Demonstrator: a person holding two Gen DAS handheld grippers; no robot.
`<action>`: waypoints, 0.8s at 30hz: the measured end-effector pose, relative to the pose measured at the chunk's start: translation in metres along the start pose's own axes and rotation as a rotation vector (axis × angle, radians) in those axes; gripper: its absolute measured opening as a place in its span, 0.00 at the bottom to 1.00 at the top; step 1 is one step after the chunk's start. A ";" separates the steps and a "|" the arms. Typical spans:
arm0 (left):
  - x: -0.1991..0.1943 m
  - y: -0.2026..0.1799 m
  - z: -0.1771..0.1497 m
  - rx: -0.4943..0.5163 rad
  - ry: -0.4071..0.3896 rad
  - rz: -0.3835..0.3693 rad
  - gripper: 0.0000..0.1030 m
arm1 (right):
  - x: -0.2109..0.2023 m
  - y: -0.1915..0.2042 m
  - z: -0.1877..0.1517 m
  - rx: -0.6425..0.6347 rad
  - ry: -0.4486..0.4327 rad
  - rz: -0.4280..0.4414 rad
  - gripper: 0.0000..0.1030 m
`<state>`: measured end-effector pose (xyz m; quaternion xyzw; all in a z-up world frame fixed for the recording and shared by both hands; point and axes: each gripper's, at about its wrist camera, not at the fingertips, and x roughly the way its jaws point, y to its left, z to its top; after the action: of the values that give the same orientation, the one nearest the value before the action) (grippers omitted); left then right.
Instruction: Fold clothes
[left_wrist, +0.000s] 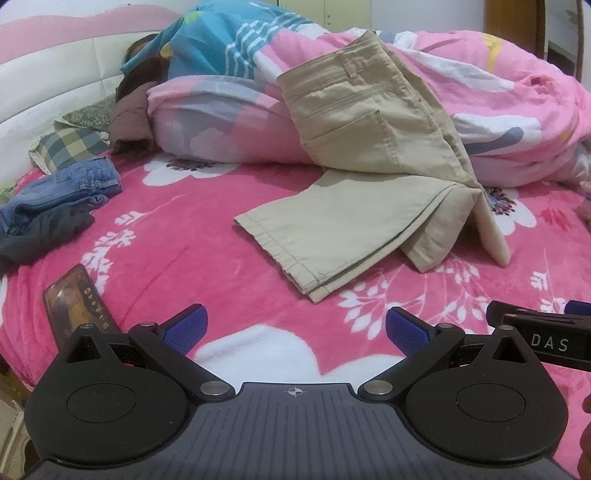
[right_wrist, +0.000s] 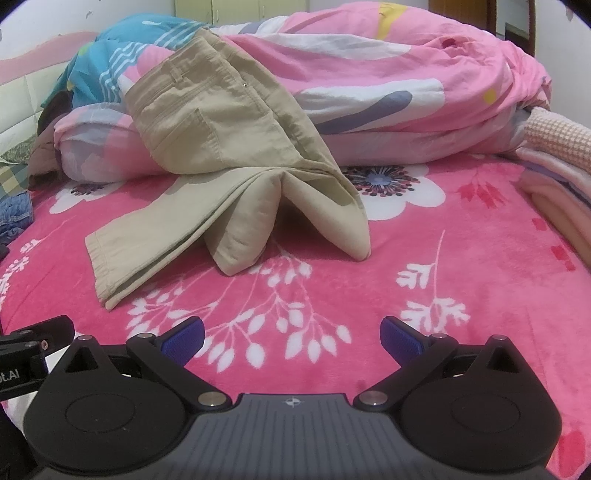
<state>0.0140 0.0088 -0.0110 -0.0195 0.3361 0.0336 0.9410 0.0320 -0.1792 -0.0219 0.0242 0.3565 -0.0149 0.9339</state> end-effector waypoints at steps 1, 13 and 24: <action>0.001 0.000 0.000 -0.001 -0.003 0.000 1.00 | 0.001 0.000 0.000 0.002 0.000 0.001 1.00; 0.022 0.004 0.003 -0.063 0.001 -0.041 1.00 | 0.017 -0.003 0.003 -0.002 0.000 -0.013 1.00; 0.058 0.003 0.011 -0.074 -0.026 -0.063 1.00 | 0.031 -0.017 0.017 -0.050 -0.158 0.040 1.00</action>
<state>0.0658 0.0156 -0.0390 -0.0644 0.3214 0.0165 0.9446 0.0662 -0.1973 -0.0305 0.0065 0.2816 0.0108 0.9595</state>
